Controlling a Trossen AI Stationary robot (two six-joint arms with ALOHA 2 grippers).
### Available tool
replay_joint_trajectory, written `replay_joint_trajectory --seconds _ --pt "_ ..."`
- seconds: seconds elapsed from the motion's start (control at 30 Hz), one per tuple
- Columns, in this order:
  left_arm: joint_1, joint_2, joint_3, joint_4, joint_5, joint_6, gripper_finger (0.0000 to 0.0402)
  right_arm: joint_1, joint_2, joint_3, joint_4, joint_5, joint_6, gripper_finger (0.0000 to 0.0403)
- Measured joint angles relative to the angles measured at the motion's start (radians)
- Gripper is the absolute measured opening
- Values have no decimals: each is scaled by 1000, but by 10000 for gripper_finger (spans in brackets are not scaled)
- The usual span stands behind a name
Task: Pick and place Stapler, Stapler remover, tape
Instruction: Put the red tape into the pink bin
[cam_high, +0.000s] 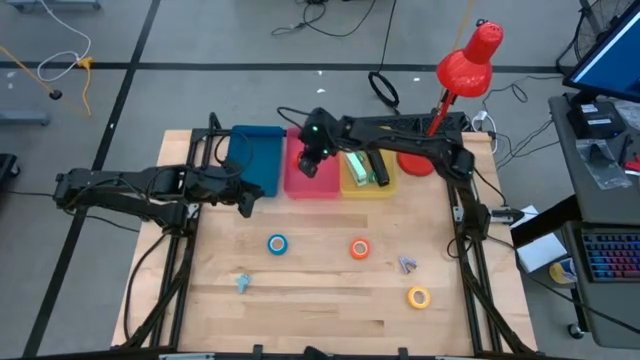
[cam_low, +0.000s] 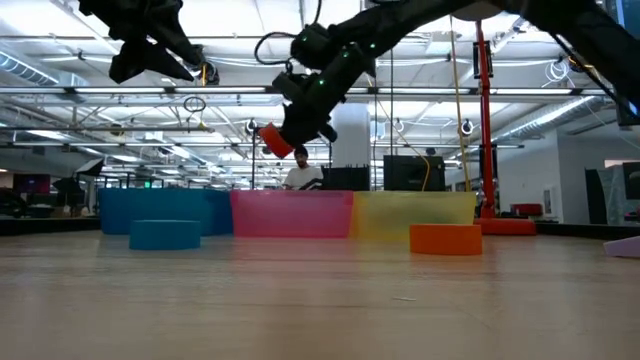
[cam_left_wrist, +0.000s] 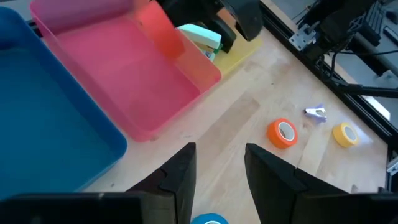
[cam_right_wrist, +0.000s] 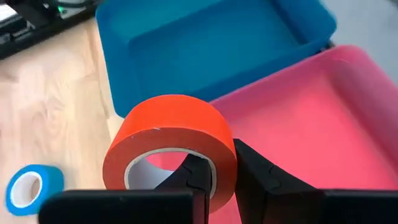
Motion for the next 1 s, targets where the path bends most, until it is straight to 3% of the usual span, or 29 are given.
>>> replay_joint_trajectory --seconds 0.17,0.47,1.0 --pt "0 0 0 0 0 8 136 -26 91 96 -158 -6 18 33" --pt "1 0 0 -1 -12 47 136 -73 155 103 -348 -31 37 35" --pt "1 0 0 0 -20 49 136 -65 190 96 -382 48 -20 42"
